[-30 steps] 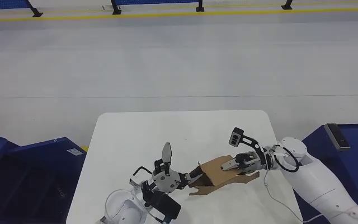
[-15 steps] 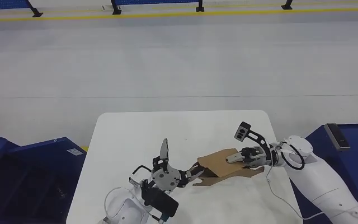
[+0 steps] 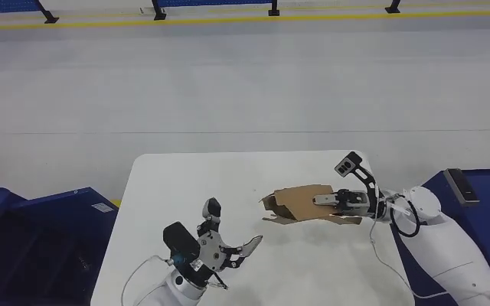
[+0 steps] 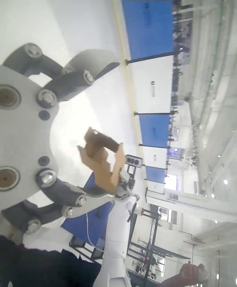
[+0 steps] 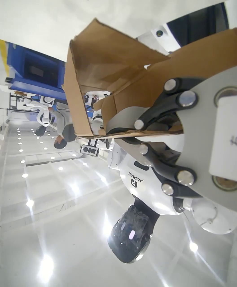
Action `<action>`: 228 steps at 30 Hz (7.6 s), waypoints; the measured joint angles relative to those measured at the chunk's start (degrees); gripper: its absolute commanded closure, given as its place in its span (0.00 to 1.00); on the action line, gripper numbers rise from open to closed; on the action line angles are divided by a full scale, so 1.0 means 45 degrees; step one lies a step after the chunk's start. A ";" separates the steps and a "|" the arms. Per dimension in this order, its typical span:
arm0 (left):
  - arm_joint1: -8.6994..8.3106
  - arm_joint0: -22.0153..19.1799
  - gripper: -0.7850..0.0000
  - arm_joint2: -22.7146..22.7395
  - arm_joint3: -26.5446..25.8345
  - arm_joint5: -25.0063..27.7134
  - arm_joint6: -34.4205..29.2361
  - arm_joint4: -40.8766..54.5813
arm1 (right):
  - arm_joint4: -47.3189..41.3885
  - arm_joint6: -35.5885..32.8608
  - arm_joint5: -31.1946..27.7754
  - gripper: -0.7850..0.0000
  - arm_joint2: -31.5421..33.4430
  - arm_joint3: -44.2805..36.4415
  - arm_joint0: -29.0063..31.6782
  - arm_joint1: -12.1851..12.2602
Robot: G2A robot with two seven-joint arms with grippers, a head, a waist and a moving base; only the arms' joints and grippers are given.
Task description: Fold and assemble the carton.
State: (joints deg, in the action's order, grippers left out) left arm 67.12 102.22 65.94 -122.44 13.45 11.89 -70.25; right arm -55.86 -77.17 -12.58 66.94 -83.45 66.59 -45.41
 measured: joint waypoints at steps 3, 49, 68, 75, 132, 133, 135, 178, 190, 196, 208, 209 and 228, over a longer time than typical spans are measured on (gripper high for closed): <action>0.0066 -0.0255 0.00 -0.0173 0.0338 -0.0720 -0.0835 -0.0063 | 0.0141 -0.0203 -0.0304 1.00 0.0323 -0.0498 0.0377 0.0036; 0.0626 -0.1877 0.00 -0.1738 0.1813 -0.1858 -0.1253 0.0877 | 0.2683 0.1591 -0.3065 1.00 0.3008 -0.3133 0.3458 -0.0137; 0.0576 -0.1459 0.00 -0.1279 0.1720 -0.1356 -0.0014 -0.0057 | 0.1198 0.1241 -0.1424 1.00 0.2949 -0.2215 0.2807 -0.0393; 0.0721 -0.1896 0.00 -0.1740 0.2152 -0.1711 0.0293 -0.0210 | 0.1601 0.1068 -0.1149 1.00 0.2580 -0.2268 0.2625 -0.0506; 0.0130 0.1814 0.00 0.2128 0.0313 0.3144 0.3432 0.2164 | -0.1651 -0.1087 0.2866 1.00 0.1522 -0.0994 0.1838 -0.1124; 0.0120 0.1844 0.00 0.2262 0.0367 0.3429 0.3396 0.2907 | -0.2262 -0.1383 0.3462 1.00 0.1297 -0.0596 0.1563 -0.1198; 0.0113 0.1802 0.00 0.2320 0.0551 0.4002 0.2998 0.4739 | -0.3564 -0.1970 0.4868 1.00 0.0674 0.0393 0.0817 -0.1400; -0.0135 -0.0932 0.00 0.0787 0.1681 0.1389 -0.6094 1.3933 | -0.5365 -0.0882 0.5418 1.00 -0.1668 0.1250 -0.0380 -0.2554; -0.0014 -0.1299 0.00 0.0039 0.1980 0.1488 -0.5851 1.3832 | -0.4433 -0.1227 0.5375 1.00 -0.1771 0.1475 -0.0366 -0.2749; -0.0001 -0.1346 0.00 -0.0118 0.2013 0.1344 -0.5924 1.3564 | -0.4185 -0.1274 0.5303 1.00 -0.1792 0.1660 -0.0378 -0.2858; -0.0012 -0.1659 0.00 -0.0158 0.1918 0.0325 -0.6415 1.2910 | -0.3139 -0.0994 0.4857 1.00 -0.1770 0.1587 -0.0353 -0.3006; -0.0016 -0.1663 0.00 -0.0133 0.1841 0.0198 -0.6444 1.2892 | -0.2998 -0.0971 0.4794 1.00 -0.1736 0.1548 -0.0324 -0.3006; -0.0126 -0.0832 0.00 0.1199 0.1129 0.0091 -0.5751 1.3928 | -0.2993 -0.0478 0.4240 1.00 -0.0762 0.1390 0.0145 -0.2975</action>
State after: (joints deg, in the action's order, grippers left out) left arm 66.55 98.47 71.34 -117.36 13.86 -13.99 -7.57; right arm -69.33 -79.32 6.50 63.51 -77.19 67.24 -58.80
